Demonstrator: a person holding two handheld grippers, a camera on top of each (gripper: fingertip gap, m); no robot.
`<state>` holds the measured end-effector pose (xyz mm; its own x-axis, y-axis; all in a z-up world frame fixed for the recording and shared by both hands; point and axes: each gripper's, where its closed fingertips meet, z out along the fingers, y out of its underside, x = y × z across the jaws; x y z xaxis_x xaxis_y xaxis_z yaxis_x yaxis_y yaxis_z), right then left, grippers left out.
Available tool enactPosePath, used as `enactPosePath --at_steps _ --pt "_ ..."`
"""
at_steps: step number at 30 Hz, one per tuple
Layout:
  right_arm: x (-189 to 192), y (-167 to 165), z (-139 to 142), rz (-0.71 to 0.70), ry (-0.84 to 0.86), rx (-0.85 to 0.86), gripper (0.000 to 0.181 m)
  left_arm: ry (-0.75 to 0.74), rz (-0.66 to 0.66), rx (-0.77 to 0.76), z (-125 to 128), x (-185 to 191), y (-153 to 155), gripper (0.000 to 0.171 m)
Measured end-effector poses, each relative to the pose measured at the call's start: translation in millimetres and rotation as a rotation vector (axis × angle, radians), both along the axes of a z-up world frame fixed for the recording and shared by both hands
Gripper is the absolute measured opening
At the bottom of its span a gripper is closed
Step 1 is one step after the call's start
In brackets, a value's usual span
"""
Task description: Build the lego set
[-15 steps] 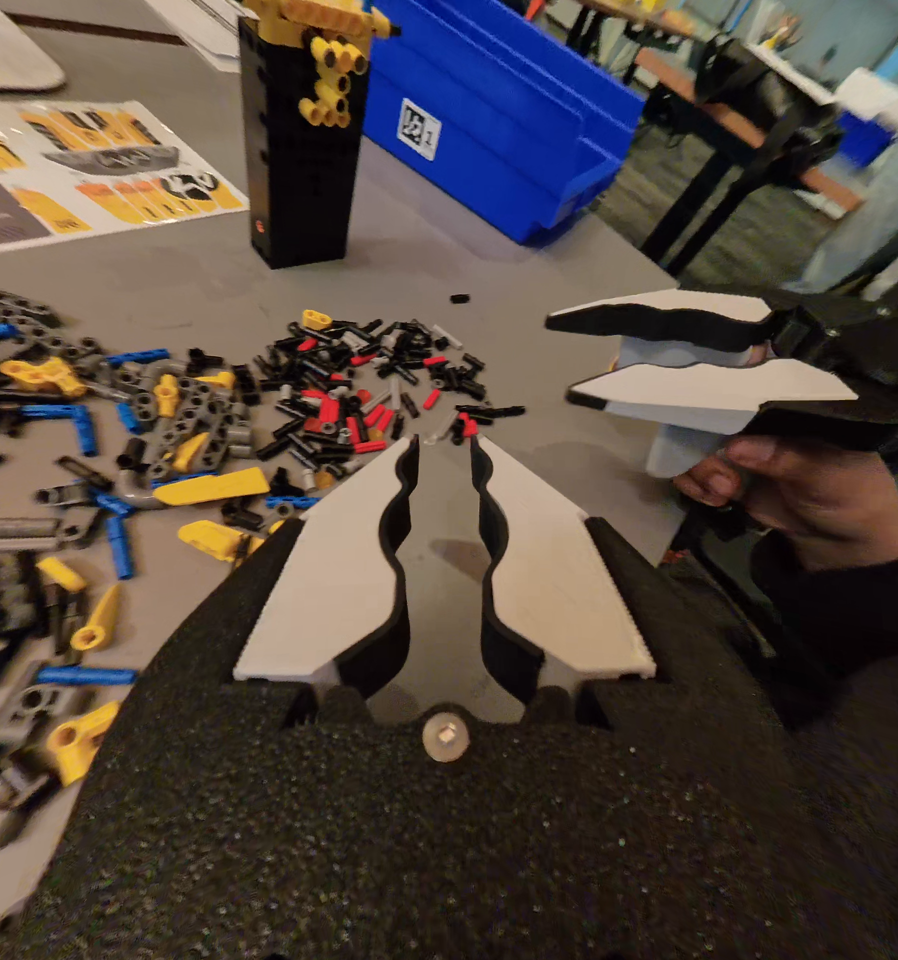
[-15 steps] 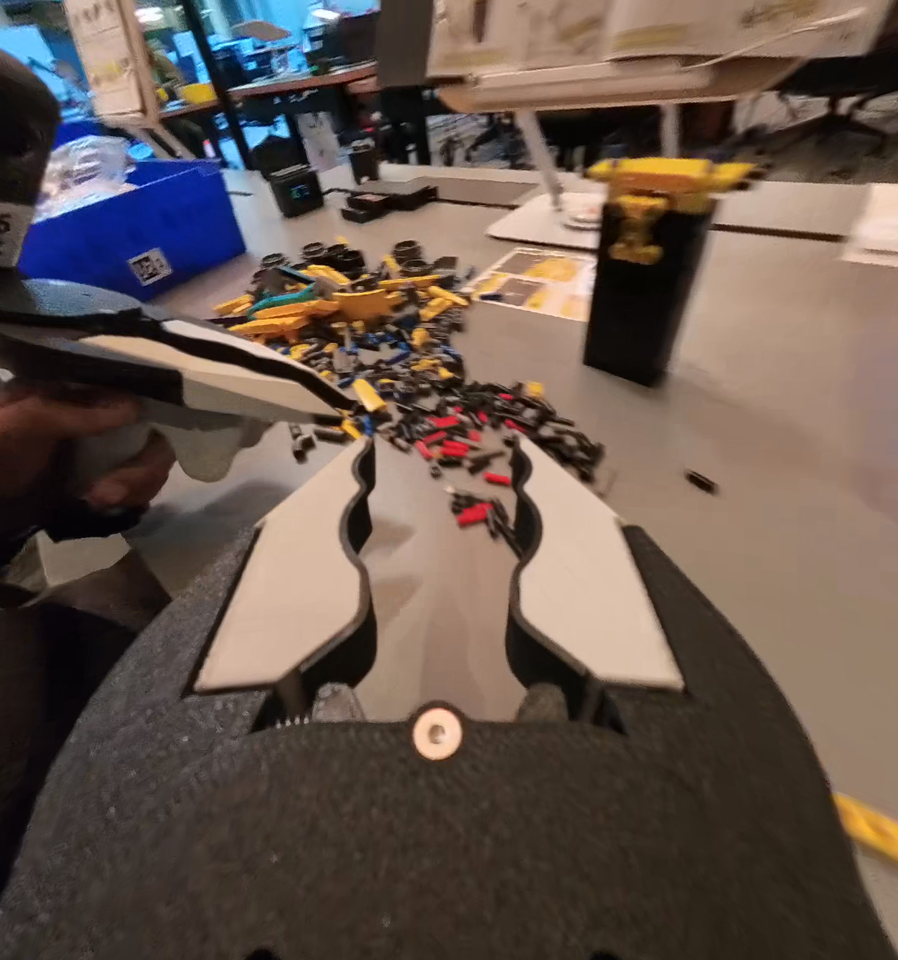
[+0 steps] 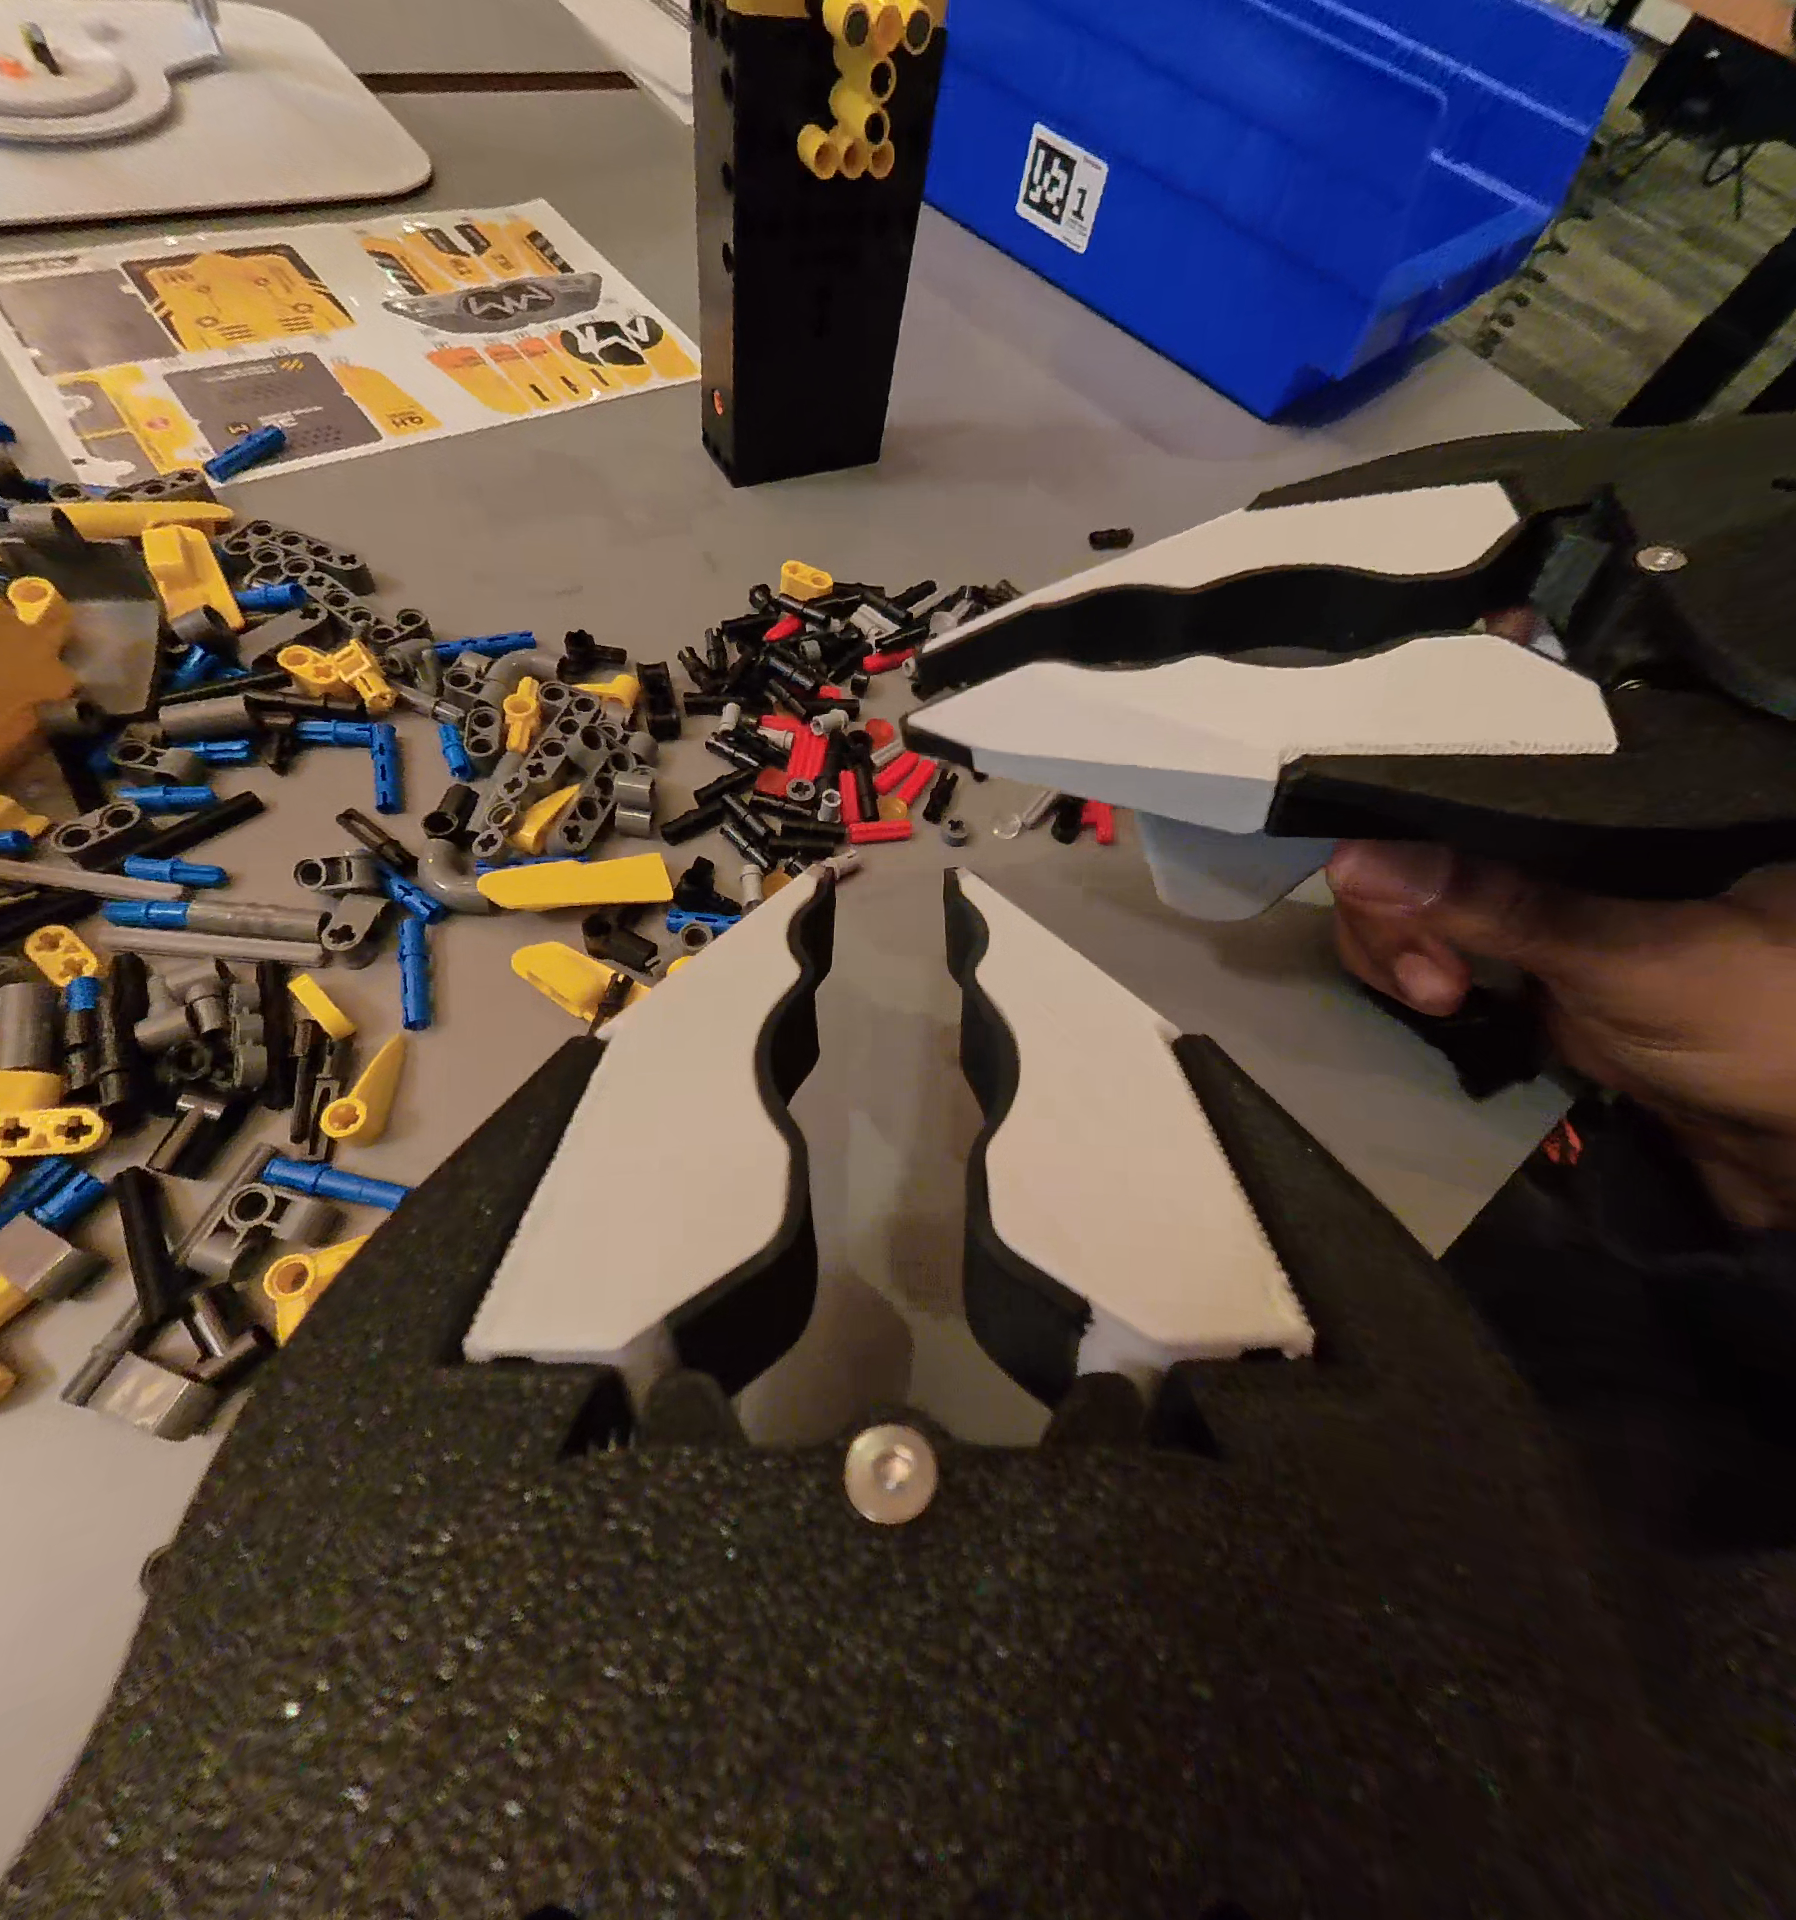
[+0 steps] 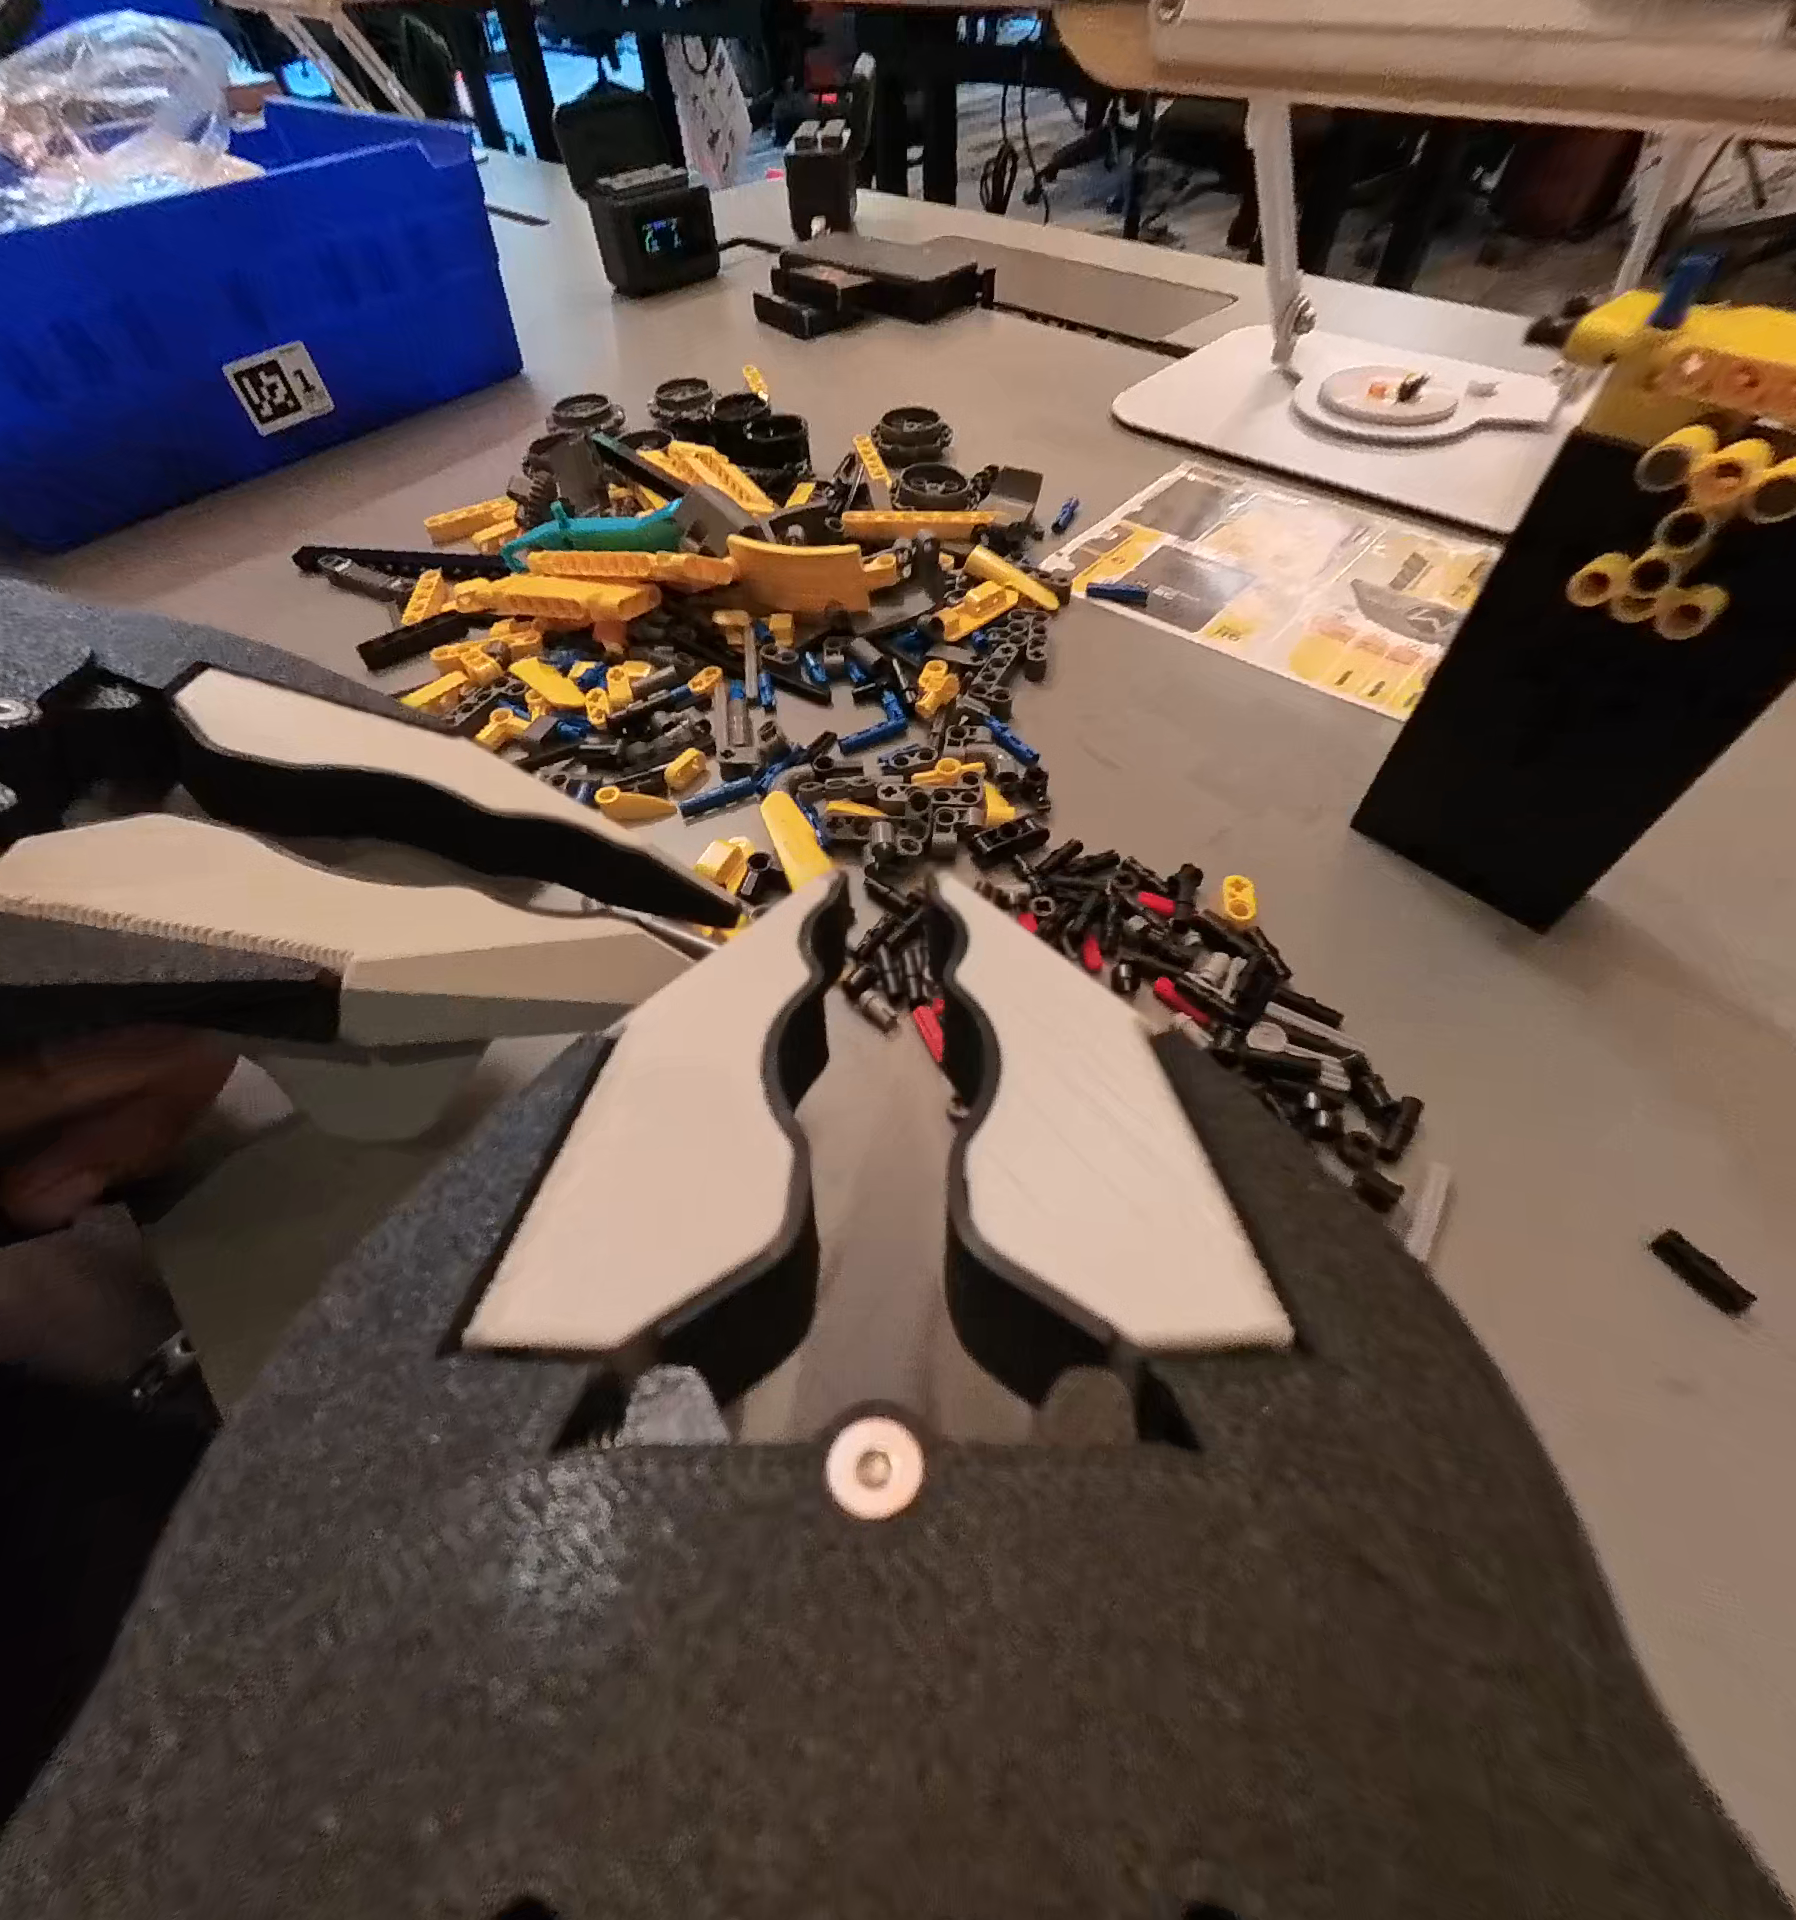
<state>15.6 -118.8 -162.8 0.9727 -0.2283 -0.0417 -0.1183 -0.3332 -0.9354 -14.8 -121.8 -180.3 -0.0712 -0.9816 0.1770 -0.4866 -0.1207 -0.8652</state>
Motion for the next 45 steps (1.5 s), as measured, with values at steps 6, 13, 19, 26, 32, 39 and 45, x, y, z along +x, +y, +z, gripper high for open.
enactPosePath --at_steps 6,13,19,26,32,39,45 --pt "-2.4 3.0 -6.6 0.026 0.031 -0.036 0.014 0.023 0.017 0.007 -3.7 3.2 -1.8 0.021" --pt "-1.2 -0.1 0.9 0.033 0.068 0.025 0.010 0.056 0.022 -0.037 -8.6 9.7 -8.0 0.022" --pt "1.6 -4.6 9.7 0.045 0.138 0.105 0.006 0.079 0.011 -0.069 -11.9 13.1 -12.4 0.023" --pt "0.8 -7.3 15.6 0.071 0.176 0.156 0.006 0.086 -0.013 -0.079 -12.7 16.3 -20.8 0.025" --pt "-2.1 -10.2 22.3 0.086 0.157 0.197 0.006 0.071 -0.029 -0.099 -9.3 17.8 -21.6 0.025" --pt "-2.6 -12.6 28.7 0.107 0.178 0.249 0.008 0.009 -0.047 -0.191 1.1 23.6 -16.4 0.025" --pt "-3.1 -10.2 32.6 0.120 0.170 0.275 0.008 -0.060 -0.071 -0.271 12.7 20.8 -15.6 0.025"
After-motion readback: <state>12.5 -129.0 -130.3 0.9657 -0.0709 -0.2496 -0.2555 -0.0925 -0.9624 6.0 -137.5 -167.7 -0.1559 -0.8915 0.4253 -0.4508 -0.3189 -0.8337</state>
